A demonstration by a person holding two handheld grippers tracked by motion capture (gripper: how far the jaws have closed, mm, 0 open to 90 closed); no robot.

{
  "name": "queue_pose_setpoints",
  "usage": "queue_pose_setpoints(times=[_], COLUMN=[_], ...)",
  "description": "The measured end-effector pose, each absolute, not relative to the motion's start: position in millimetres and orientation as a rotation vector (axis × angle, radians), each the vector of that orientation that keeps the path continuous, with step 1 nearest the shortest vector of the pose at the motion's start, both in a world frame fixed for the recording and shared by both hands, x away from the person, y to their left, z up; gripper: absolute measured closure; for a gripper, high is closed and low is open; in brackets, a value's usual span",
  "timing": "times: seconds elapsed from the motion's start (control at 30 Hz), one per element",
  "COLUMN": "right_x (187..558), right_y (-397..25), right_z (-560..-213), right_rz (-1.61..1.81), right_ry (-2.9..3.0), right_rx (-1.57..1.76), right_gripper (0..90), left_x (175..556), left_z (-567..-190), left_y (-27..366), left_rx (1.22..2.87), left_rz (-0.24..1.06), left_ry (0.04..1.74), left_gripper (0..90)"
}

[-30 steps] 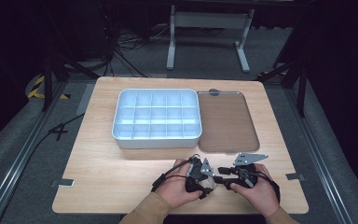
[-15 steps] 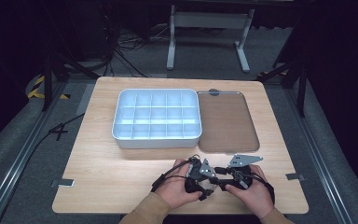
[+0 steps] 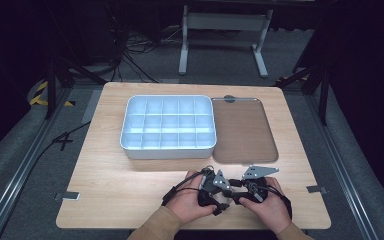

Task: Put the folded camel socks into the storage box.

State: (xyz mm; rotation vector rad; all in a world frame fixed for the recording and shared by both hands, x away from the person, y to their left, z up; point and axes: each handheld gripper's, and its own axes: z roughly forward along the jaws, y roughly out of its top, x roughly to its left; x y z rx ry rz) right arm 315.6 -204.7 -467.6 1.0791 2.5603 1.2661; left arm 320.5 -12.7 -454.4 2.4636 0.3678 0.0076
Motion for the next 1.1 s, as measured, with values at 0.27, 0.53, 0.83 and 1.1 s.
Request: queue_pose_setpoints(times=[0.27, 0.53, 0.83, 1.1], right_x=[318, 321, 322, 322], right_y=[-206, -208, -209, -208], right_z=[-471, -475, -477, -476], right_rz=[1.264, 1.284, 1.317, 1.33], right_ry=[2.571, 2.597, 2.615, 2.637], right_rx=[1.116, 1.173, 1.177, 1.158], right_gripper=[47.1, 47.0, 50.5, 60.5], left_x=[321, 324, 327, 330], left_z=[-452, -444, -438, -433], left_y=[-11, -2, 7, 15], left_rx=[2.451, 2.451, 2.433, 2.416], left_rz=[-0.01, -0.013, 0.003, 0.026], left_ry=[0.385, 0.439, 0.463, 0.487], left_gripper=[31.3, 33.1, 33.9, 33.9])
